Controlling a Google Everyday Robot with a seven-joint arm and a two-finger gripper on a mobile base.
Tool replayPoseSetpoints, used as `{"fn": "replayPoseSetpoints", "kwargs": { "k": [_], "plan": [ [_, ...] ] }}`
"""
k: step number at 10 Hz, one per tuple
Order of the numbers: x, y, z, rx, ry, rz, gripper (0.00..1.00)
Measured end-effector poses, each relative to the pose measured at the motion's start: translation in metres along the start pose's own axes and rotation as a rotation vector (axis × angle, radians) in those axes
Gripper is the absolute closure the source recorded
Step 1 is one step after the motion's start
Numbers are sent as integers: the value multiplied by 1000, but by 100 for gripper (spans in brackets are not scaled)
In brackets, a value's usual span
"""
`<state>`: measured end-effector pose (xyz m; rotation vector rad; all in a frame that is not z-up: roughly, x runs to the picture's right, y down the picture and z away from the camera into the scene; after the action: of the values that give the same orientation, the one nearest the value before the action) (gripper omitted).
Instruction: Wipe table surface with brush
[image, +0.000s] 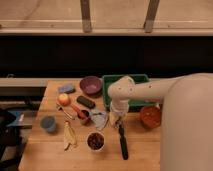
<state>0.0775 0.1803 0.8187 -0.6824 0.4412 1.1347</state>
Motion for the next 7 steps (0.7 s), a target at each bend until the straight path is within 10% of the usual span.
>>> {"fn": "replayPoseSetpoints", "kwargs": {
  "k": [3,7],
  "plan": [
    [10,6,8,-3,26,6,100],
    [59,-51,9,24,38,77,100]
  ]
}}
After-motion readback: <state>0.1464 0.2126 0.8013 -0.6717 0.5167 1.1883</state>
